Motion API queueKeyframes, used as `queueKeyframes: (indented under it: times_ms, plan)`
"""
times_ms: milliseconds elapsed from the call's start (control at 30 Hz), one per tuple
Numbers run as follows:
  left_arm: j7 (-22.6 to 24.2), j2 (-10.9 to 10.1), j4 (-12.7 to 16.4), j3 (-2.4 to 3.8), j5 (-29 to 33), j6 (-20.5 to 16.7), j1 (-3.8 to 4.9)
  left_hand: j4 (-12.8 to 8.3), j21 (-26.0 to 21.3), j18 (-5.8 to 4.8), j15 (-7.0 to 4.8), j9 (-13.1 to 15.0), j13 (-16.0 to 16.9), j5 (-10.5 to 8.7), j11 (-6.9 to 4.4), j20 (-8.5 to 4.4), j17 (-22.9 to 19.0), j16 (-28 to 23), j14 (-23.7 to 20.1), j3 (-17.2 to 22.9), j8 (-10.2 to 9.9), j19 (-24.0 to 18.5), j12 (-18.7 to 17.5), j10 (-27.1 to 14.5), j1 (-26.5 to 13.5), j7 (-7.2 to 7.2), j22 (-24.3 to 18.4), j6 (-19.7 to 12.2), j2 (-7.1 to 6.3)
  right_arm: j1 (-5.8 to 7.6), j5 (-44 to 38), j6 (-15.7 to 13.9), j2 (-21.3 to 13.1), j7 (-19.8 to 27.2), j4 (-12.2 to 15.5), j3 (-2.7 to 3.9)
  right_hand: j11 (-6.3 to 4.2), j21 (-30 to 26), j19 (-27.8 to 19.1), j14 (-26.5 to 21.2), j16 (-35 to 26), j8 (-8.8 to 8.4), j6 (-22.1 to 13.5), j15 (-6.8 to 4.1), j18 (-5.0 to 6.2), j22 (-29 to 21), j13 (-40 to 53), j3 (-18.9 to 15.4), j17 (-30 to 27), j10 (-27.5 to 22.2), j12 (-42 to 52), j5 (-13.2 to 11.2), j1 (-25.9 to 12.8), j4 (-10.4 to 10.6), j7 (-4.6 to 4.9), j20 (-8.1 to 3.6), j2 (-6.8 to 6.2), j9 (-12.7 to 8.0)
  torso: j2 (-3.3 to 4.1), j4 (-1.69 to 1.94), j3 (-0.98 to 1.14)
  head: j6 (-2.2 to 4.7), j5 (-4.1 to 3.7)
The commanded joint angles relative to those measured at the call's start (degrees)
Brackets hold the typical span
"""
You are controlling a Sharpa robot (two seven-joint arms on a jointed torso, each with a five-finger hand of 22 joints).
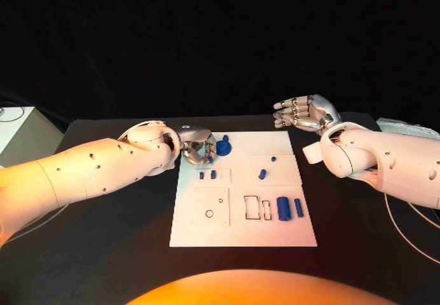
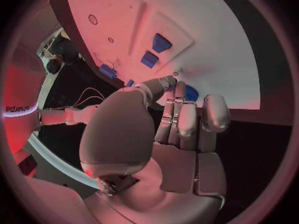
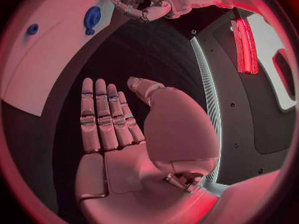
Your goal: Assemble the parts on the task board
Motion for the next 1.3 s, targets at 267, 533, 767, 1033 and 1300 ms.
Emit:
queueKeyframes:
  times_ms: [267,533,767,1033,1300]
  plan:
    - [-0.3,0.6,-0.5,-0.09,-0.7,2.9,-0.18,-0.1,0.0,-1.01,-0.14,0.1,0.0,-0.28,0.0,0.05,-0.1,0.1,0.2,-0.2,-0.1,0.0,-0.4,0.4,-0.6,-0.03,-0.2,0.6,0.09,-0.02,-0.3,0.8,0.1,0.5,-0.1,0.02,-0.04,-0.2,0.3,0.2,-0.3,-0.27,0.2,0.19,0.28,-0.1,-0.1,0.0,0.0,-0.2,-0.3,0.0,-0.1,-0.1,0.06,0.15,0.23,0.0,-0.04,0.06,0.04,-0.28,0.12]
    - [-0.8,0.8,-0.7,-0.1,-1.0,3.1,-0.19,-0.1,0.0,-1.02,-0.14,0.1,0.0,-0.29,0.0,0.05,-0.1,0.1,0.2,-0.3,-0.1,0.0,-0.4,0.4,-0.6,-0.04,-0.1,0.6,0.09,-0.05,-0.3,0.9,0.2,0.6,-0.1,0.02,-0.04,-0.2,0.3,0.2,-0.3,-0.27,0.2,0.19,0.28,-0.1,-0.1,0.0,0.0,-0.2,-0.3,0.0,-0.1,-0.1,0.06,0.15,0.23,0.0,-0.04,0.05,-0.02,-0.49,0.28]
    - [-1.3,0.7,-0.8,-0.11,-1.3,3.1,-0.19,-0.1,0.0,-1.05,-0.15,0.2,0.0,-0.3,0.0,0.04,0.0,0.1,0.2,-0.2,-0.1,0.1,-0.5,0.5,-0.6,-0.05,0.0,0.6,0.13,-0.06,-0.3,0.9,0.2,0.6,-0.2,0.02,-0.03,-0.2,0.4,0.2,-0.3,-0.33,0.2,0.19,0.28,-0.3,-0.1,0.0,-0.2,-0.3,-0.3,0.0,-0.2,-0.1,0.07,0.15,0.21,-0.1,-0.01,0.08,0.0,-0.55,0.28]
    - [-1.7,0.7,-0.9,-0.11,-1.5,3.1,-0.18,-0.3,0.1,-1.08,-0.21,0.3,0.0,-0.32,-0.09,0.01,0.0,0.1,0.3,-0.3,-0.2,0.2,-0.6,0.8,-0.5,-0.11,0.1,1.0,0.23,-0.06,-0.3,0.9,0.2,0.6,-0.2,0.02,-0.03,-0.2,0.4,0.2,-0.3,-0.33,0.2,0.19,0.28,-0.3,-0.1,0.0,-0.2,-0.3,-0.3,0.0,-0.2,-0.1,0.07,0.15,0.21,-0.1,-0.03,0.04,-0.02,-0.55,0.3]
    - [-1.7,0.5,-0.8,-0.11,-1.6,2.6,-0.18,-0.4,0.3,-1.14,-0.29,0.5,0.1,-0.32,-0.17,-0.04,0.2,0.2,0.4,-0.4,-0.2,0.4,-0.7,1.3,-0.6,-0.19,0.3,1.4,0.27,-0.07,-0.3,0.9,0.2,0.6,-0.2,0.02,-0.03,-0.2,0.4,0.2,-0.3,-0.33,0.2,0.19,0.28,-0.3,-0.1,0.0,-0.2,-0.3,-0.3,0.0,-0.2,-0.1,0.07,0.15,0.21,-0.1,-0.04,0.04,0.0,-0.59,0.3]
